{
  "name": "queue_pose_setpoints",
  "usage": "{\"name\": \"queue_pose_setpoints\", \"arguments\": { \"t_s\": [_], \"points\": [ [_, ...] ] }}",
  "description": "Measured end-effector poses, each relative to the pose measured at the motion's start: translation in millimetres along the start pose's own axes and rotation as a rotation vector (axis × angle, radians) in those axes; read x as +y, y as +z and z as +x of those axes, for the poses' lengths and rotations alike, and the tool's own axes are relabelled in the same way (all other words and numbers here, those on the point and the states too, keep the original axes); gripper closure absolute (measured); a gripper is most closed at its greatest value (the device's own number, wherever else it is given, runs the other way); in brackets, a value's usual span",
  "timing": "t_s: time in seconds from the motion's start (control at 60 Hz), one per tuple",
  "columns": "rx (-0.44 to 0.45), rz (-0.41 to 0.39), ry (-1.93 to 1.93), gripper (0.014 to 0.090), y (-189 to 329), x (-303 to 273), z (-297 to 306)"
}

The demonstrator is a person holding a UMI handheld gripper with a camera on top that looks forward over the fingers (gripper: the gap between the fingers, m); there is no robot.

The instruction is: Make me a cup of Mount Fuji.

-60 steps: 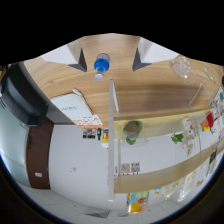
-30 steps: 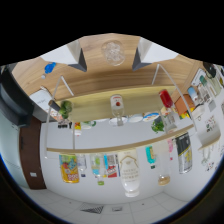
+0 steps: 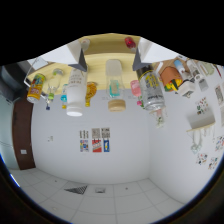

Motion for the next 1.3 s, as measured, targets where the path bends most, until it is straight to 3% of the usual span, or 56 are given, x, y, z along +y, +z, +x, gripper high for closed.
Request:
{"name": "queue_pose_setpoints", "arguments": {
  "t_s": [0.167, 0.317, 0.467, 0.7, 0.967, 1.067, 1.3],
  "points": [
    [-0.01, 0.059, -0.014, 0.0217, 46, -14, -11],
    [0.008, 0.069, -0.017, 0.038, 80, -10, -9],
    [0.012, 0.075, -0.02, 0.0624, 95, -6, -9],
    [-0.016, 0.083, -0.054, 0.0651, 86, -9, -17],
    [-0.045, 0.163, -0.07, 0.0656, 18, -17, -16],
    [-0.048, 0.155, -0.054, 0.0657, 0, 14, -13],
    [-0.07, 0.018, 0.073, 0.0659, 0, 148, -11]
  ]
}}
